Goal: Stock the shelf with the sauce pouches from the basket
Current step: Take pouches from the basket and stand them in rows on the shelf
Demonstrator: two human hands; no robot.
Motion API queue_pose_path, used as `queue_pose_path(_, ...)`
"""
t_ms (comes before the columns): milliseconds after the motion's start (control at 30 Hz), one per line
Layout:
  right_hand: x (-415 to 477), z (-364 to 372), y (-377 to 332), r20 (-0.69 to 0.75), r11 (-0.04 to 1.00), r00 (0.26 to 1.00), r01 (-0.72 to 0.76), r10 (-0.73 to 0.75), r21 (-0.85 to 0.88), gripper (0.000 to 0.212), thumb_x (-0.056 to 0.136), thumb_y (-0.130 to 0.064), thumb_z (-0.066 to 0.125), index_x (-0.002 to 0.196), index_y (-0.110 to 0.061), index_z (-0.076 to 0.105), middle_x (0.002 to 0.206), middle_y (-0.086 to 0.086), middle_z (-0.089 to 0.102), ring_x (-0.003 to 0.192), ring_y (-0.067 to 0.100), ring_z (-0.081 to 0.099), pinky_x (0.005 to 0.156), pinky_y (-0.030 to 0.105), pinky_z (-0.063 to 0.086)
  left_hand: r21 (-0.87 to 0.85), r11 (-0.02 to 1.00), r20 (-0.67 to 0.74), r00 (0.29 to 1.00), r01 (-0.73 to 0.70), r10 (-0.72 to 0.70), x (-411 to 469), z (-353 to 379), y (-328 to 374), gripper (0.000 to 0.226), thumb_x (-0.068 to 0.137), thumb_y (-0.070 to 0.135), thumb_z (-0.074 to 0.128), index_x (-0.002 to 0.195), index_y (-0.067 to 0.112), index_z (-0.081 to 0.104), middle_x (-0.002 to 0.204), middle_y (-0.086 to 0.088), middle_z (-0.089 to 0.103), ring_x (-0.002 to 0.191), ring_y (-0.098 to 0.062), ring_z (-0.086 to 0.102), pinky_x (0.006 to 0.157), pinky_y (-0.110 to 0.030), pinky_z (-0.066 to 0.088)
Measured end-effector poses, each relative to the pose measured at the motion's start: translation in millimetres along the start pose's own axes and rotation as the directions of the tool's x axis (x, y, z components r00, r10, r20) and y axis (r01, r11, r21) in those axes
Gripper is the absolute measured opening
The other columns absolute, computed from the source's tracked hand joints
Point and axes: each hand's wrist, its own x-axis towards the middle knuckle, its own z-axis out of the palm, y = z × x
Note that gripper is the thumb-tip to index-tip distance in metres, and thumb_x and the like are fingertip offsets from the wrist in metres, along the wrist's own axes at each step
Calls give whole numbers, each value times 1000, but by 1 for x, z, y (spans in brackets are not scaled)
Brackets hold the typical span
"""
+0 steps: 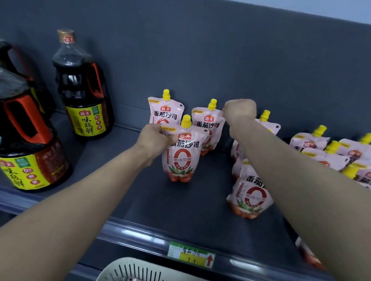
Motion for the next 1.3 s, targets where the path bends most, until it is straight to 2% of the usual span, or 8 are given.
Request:
queue_pose_path(67,10,-10,7,-47,924,981,163,-191,-346,21,86,-2,54,93,-22,56,84,-4,55,94,19,61,57,22,35,14,1000,32,999,-2,2,4,13,2,25,85,-1,61,109,2,64,112,-14,67,95,-23,64,82,-35,52)
queue_pose_path(133,14,-24,11,-25,964,979,194,-202,-183,18,87,-5,51,82,-20,58,95,3,61,94,23,63,62,22,43,40,999,59,998,-2,-1,7,26,2,26,85,1,61,111,2,64,114,-16,67,99,-26,64,86,-37,53)
queue_pose_path(300,-4,-49,21,9,884,945,308,-326,-352,24,90,-5,45,94,8,66,96,14,68,85,30,60,79,37,53,90,996,94,996,-12,4,15,45,1,28,86,3,60,114,2,63,114,-14,67,99,-24,63,84,-35,52)
queue_pose_path(733,-25,-69,30,205,668,875,470,-439,-577,22,92,-8,47,100,-1,66,102,14,69,96,30,63,86,40,54,156,988,181,983,-15,-13,28,47,11,26,84,0,62,110,4,63,107,-11,67,104,-25,62,90,-36,51)
queue_pose_path(867,-36,-71,28,251,549,845,505,-473,-666,21,93,-13,49,104,-5,64,105,14,68,97,31,62,85,42,53,297,951,95,993,-89,63,20,37,20,25,79,-5,64,94,11,52,79,1,55,86,-21,53,60,-24,45)
queue_pose_path(967,-56,-71,24,299,402,792,547,-532,-734,23,92,-17,49,109,-9,63,111,12,66,102,32,59,87,42,51,442,869,45,973,-221,225,3,22,30,27,79,-5,60,99,10,48,87,-2,50,86,-21,48,66,-31,42)
queue_pose_path(1100,-97,-66,27,398,201,706,602,-586,-773,26,94,-23,48,114,-11,60,118,12,61,110,32,54,94,42,44,605,648,193,874,-463,445,-47,6,44,28,81,-3,54,108,3,56,107,-10,59,102,-25,55,87,-28,40)
queue_pose_path(1300,-162,-49,81,540,82,652,674,-532,-734,24,93,-21,49,110,-6,59,111,18,61,105,36,55,89,46,46,642,359,521,729,-678,444,-127,-5,6,23,83,4,58,106,5,59,111,-13,60,103,-30,56,87,-33,43)
